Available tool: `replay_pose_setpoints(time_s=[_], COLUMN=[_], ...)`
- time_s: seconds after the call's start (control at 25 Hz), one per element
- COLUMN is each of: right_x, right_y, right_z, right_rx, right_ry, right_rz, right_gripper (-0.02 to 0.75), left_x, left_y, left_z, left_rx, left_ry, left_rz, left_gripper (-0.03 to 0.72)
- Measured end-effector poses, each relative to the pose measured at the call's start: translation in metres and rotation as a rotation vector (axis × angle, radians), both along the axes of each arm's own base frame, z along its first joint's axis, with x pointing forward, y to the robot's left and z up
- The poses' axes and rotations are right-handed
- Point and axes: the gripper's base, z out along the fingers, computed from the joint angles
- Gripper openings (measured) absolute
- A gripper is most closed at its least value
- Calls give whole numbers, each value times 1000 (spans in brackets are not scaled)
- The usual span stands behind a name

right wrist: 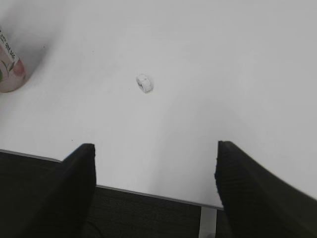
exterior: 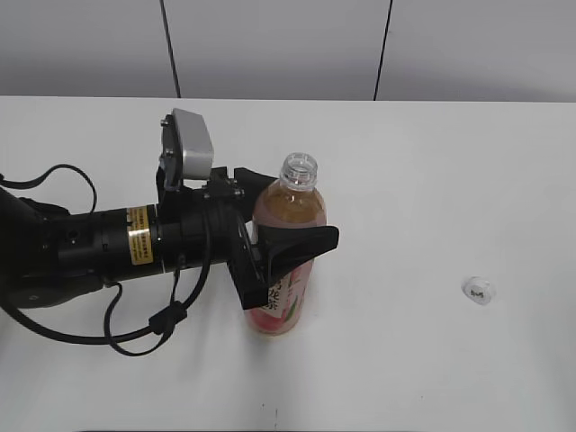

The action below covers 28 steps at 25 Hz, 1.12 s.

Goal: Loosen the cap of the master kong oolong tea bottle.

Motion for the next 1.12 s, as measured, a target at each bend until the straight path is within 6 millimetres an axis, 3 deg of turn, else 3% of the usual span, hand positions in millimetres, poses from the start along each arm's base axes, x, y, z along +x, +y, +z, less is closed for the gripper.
replay_pose_setpoints(time_s=[0.8, 1.12], right_x=[0, 0], right_y=[0, 0], right_z=[0, 0], right_rx=[0, 0], right_ry=[0, 0], right_rz=[0, 0], right_gripper=[566, 566], left_x=[1, 5], left_y=[3, 9], left_z=[-2, -2], left_rx=[17, 20], left_ry=[2, 0], left_rz=[4, 19], left_gripper=[551, 553])
